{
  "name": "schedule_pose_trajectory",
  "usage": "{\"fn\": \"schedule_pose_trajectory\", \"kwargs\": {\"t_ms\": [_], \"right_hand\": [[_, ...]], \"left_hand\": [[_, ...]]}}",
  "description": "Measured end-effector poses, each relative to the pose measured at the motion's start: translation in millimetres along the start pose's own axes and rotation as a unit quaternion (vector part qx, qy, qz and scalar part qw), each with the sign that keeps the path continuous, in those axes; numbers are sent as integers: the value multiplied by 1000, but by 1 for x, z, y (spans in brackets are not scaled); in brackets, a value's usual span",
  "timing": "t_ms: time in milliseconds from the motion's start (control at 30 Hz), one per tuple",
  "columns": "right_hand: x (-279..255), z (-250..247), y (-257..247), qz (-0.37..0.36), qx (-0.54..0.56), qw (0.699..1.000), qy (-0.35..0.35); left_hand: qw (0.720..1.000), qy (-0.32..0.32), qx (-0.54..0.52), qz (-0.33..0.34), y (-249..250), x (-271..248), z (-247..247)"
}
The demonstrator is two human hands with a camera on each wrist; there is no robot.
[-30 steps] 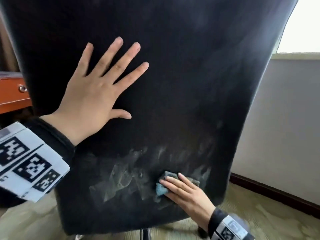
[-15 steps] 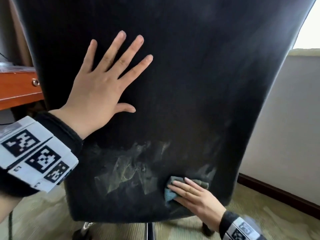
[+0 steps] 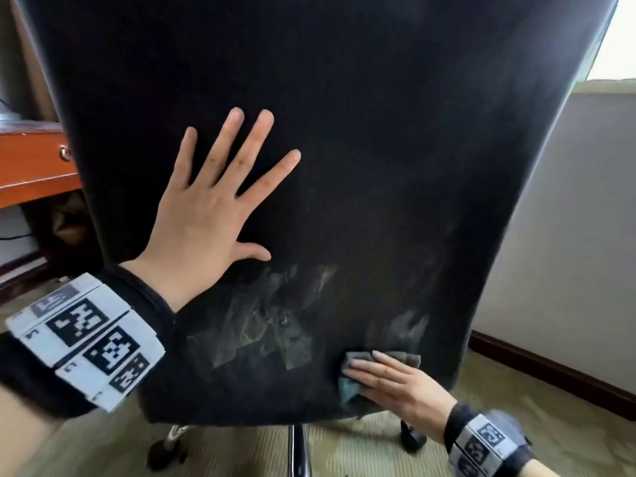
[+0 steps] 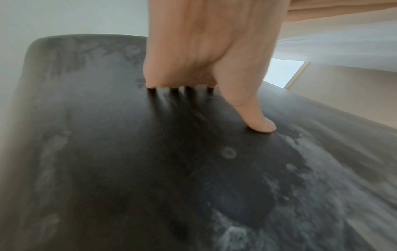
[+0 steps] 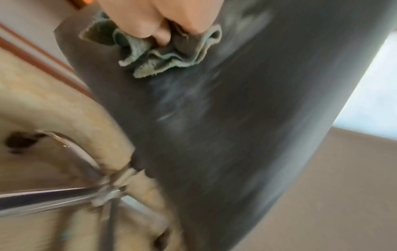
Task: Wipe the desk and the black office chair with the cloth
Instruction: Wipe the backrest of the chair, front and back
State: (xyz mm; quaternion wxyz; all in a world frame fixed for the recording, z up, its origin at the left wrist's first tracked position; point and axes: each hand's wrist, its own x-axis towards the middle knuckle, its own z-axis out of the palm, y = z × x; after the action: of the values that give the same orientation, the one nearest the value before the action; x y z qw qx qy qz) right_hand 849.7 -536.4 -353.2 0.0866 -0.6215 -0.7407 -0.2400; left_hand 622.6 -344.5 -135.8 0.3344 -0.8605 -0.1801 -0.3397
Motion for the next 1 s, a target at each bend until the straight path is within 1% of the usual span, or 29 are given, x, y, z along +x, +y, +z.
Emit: {"fn": "schedule_pose_trajectory", "kwargs": {"t_ms": [33,67,100,133,167,200,233,333,367,400,433,467,500,567,600,633,667,700,733,767,800,833,867,900,933,967,1000], "right_hand": [[-7,-28,24,-42,-9,996,79],[2,-55,43,-59,7,988,140],[18,-73,55,-20,28,982,183],[28,-80,62,34,13,974,223],[36,-75,57,57,3,967,246],[31,-56,47,77,9,962,261],[18,-33,37,79,9,964,253],[-42,61,-4,52,22,990,130],[-56,76,-15,38,29,996,77],[-63,77,-18,25,43,998,42],[-63,70,-14,13,60,998,33],[-58,56,-5,-3,49,997,57],[-51,35,4,6,46,995,92],[-29,-12,31,81,34,976,197],[-21,-27,44,125,20,960,250],[-12,-34,48,164,13,946,279],[-9,-31,40,188,9,939,288],[-12,-13,26,200,12,938,283],[-20,14,11,205,41,944,257],[-29,37,-1,202,69,953,215],[-44,59,-13,172,80,968,163],[-62,67,-25,134,87,982,97],[-67,64,-27,98,65,990,81],[-69,57,-21,63,49,993,90],[-63,39,-13,56,17,993,99],[-53,23,0,126,68,978,150],[-42,1,17,175,54,956,229]], "left_hand": [[1000,0,-3,-4,0,0,1],[1000,2,-6,-6,0,-1,1],[1000,1,-4,-5,0,0,1],[1000,-1,-1,-3,0,0,0],[1000,-2,-1,-1,1,1,0],[1000,-2,-3,-3,0,1,0],[1000,0,-5,-6,0,1,0],[1000,1,-2,-4,0,-1,-1],[1000,4,-5,-4,0,-2,-1],[1000,6,-6,-5,0,-2,-1],[1000,4,-5,-4,-1,-1,-1],[1000,1,-4,-1,0,0,-1],[1000,-2,-6,-1,0,0,-1],[1000,2,-11,-10,-2,0,1],[1000,2,-12,-10,-2,0,1],[1000,1,-13,-7,-1,0,1],[1000,1,-15,-5,-1,-1,0],[1000,6,-17,-7,-1,-1,1],[1000,10,-17,-9,-1,-1,1],[1000,10,-16,-8,0,-2,0],[1000,9,-16,-5,1,-2,0],[1000,9,-15,-4,1,-2,0],[1000,9,-16,-5,1,-1,-1],[1000,7,-16,-5,1,-1,-1],[1000,3,-15,-5,1,-1,-1],[1000,2,-15,-5,1,-1,0],[1000,4,-15,-7,0,-1,0]]}}
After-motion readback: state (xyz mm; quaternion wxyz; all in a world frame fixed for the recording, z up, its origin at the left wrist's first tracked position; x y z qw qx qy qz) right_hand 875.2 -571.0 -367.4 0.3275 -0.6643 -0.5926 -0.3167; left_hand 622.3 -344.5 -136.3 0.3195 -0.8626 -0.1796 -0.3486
